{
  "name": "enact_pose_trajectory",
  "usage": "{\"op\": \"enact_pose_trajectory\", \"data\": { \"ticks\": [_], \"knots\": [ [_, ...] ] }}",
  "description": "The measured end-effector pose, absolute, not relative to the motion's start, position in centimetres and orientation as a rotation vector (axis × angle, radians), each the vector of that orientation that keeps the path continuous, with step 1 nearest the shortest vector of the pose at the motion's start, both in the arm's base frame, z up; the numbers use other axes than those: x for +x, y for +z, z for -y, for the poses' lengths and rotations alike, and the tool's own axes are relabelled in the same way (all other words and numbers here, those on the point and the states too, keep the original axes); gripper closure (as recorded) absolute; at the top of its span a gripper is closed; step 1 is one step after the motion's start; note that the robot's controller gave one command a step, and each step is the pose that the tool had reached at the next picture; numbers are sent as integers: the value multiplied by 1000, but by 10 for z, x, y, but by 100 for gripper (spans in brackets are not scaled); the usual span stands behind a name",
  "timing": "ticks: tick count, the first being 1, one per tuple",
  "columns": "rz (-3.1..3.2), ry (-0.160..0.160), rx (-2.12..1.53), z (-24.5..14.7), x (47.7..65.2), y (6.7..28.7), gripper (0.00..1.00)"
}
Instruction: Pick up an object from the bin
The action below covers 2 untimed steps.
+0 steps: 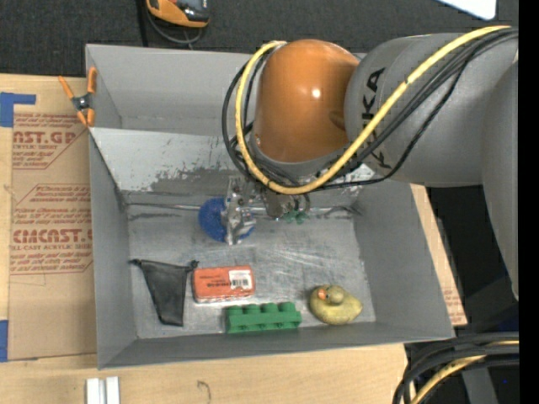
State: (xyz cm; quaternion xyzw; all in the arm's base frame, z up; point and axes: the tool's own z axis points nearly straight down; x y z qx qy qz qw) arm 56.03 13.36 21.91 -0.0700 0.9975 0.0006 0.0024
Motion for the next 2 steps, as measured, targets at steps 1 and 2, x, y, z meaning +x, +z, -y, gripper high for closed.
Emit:
{"op": "enact_pose_trajectory", "data": {
  "ticks": [1, 2],
  "knots": [
    [-3131, 2, -219, -133, 560, 218, 100],
    [-3099, 0, -521, -126, 569, 177, 0]
  ]
}}
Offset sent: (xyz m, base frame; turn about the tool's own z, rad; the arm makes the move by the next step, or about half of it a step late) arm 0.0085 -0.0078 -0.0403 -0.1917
